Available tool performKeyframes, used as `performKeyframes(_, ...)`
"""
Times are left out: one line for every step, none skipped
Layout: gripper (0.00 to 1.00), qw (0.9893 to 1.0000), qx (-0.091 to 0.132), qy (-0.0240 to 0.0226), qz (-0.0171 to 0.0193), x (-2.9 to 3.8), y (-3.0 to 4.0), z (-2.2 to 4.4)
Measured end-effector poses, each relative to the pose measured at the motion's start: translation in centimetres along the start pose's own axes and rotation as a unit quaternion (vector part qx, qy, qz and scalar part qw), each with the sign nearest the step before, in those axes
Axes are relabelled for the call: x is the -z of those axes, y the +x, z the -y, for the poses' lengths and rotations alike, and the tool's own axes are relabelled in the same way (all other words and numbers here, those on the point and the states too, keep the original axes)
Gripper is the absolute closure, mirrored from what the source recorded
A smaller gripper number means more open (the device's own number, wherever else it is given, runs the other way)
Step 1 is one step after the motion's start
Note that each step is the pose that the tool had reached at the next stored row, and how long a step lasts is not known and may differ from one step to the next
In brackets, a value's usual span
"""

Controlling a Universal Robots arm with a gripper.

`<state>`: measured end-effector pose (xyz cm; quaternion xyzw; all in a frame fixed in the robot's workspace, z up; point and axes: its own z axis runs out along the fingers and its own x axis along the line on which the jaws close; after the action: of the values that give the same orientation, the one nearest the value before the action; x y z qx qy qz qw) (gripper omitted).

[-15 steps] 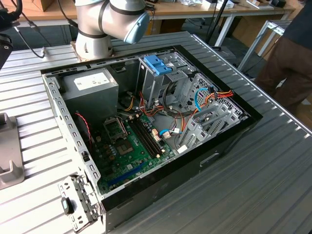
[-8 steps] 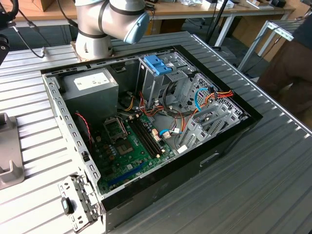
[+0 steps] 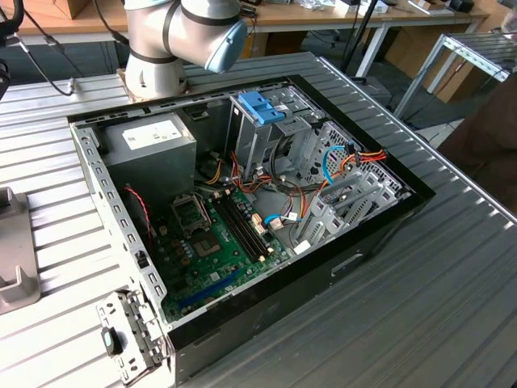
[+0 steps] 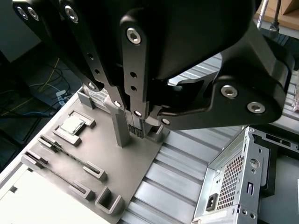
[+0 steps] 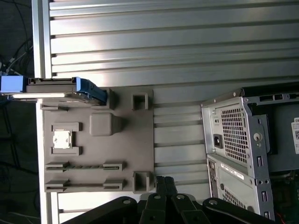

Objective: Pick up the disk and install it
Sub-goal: 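Reach for the disk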

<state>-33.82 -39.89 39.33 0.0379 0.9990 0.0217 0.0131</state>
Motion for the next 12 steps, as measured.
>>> performKeyframes(0.90,1.0000,0.000,0.0000,0.0000,0.00,0.06,0.00)
performKeyframes(0.90,1.0000,0.000,0.0000,0.0000,0.01,0.14,0.01)
performKeyframes(0.90,1.0000,0.000,0.0000,0.0000,0.01,0.24,0.02)
performKeyframes(0.90,1.0000,0.000,0.0000,0.0000,0.01,0.29,0.02)
performKeyframes(0.90,1.0000,0.000,0.0000,0.0000,0.01,0.35,0.03)
performKeyframes(0.90,1.0000,0.000,0.0000,0.0000,0.01,0.45,0.04)
performKeyframes(0.90,1.0000,0.000,0.0000,0.0000,0.02,0.52,0.04)
performKeyframes(0.90,1.0000,0.000,0.0000,0.0000,0.02,0.63,0.05)
performKeyframes(0.90,1.0000,0.000,0.0000,0.0000,0.02,0.71,0.06)
performKeyframes(0.90,1.0000,0.000,0.0000,0.0000,0.02,0.77,0.06)
performKeyframes(0.90,1.0000,0.000,0.0000,0.0000,0.03,0.87,0.07)
performKeyframes(0.90,1.0000,0.000,0.0000,0.0000,0.03,0.94,0.07)
